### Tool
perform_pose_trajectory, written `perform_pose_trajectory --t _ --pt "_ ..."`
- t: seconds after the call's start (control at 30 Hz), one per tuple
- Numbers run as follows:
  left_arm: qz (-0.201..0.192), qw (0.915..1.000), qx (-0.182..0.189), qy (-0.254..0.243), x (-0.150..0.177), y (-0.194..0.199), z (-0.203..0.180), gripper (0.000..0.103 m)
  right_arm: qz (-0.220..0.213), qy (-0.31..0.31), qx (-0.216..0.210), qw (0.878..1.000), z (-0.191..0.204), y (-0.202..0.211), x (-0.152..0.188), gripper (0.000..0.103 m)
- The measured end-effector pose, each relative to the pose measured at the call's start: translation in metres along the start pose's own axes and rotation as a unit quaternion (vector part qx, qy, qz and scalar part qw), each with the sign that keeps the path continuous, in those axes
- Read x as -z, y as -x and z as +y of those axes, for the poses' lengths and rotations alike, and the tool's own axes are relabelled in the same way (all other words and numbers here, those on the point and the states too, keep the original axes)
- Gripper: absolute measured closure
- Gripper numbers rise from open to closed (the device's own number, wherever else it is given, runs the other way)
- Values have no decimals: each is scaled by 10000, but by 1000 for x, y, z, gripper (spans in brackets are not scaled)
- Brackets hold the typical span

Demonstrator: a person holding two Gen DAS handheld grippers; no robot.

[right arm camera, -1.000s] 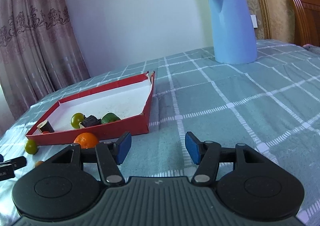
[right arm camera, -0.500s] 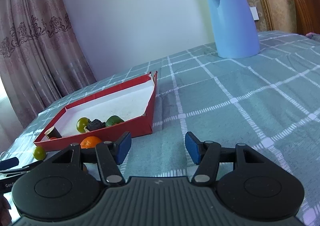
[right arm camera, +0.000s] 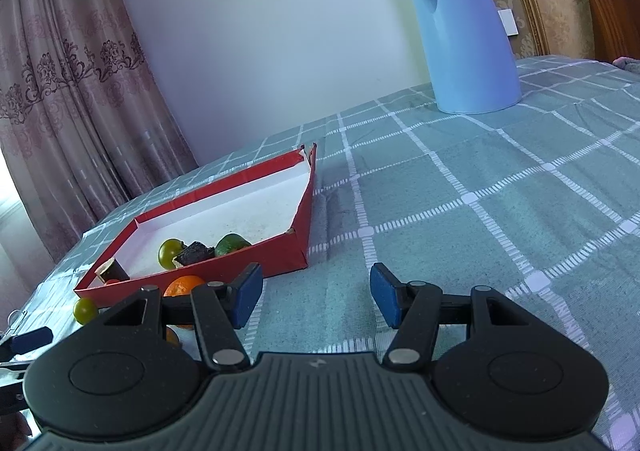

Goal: Organize fruits
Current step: 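Withdraw the right gripper from the tray, then grasp the small brown fruit with the left gripper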

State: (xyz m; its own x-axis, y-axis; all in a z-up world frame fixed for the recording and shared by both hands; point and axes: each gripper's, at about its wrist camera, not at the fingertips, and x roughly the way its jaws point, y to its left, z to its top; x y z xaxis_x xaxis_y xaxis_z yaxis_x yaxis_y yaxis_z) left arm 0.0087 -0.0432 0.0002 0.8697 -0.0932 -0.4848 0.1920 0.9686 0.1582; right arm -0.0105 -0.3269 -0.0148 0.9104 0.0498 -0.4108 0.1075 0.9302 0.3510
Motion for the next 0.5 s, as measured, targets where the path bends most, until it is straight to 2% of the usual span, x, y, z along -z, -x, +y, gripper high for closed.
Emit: perform_pose_trajectory --t 0.1,0.27,0.3,0.43,0.5 --pt "128 9998 148 23 -3 -7 -1 16 6 -6 11 10000 0 -1 0 45" --pt "338 9993 173 26 -5 -17 -6 21 -7 -29 14 10000 -1 0 0 45" --pt "366 9991 201 36 -6 -18 -6 26 4 -27 16 10000 -1 -1 -1 45" --pt "529 9975 443 135 -5 -22 -3 59 -14 -41 9 10000 -1 -2 0 45" --pt "509 9974 502 110 -4 -21 -4 66 -10 -47 7 10000 -2 -2 0 45"
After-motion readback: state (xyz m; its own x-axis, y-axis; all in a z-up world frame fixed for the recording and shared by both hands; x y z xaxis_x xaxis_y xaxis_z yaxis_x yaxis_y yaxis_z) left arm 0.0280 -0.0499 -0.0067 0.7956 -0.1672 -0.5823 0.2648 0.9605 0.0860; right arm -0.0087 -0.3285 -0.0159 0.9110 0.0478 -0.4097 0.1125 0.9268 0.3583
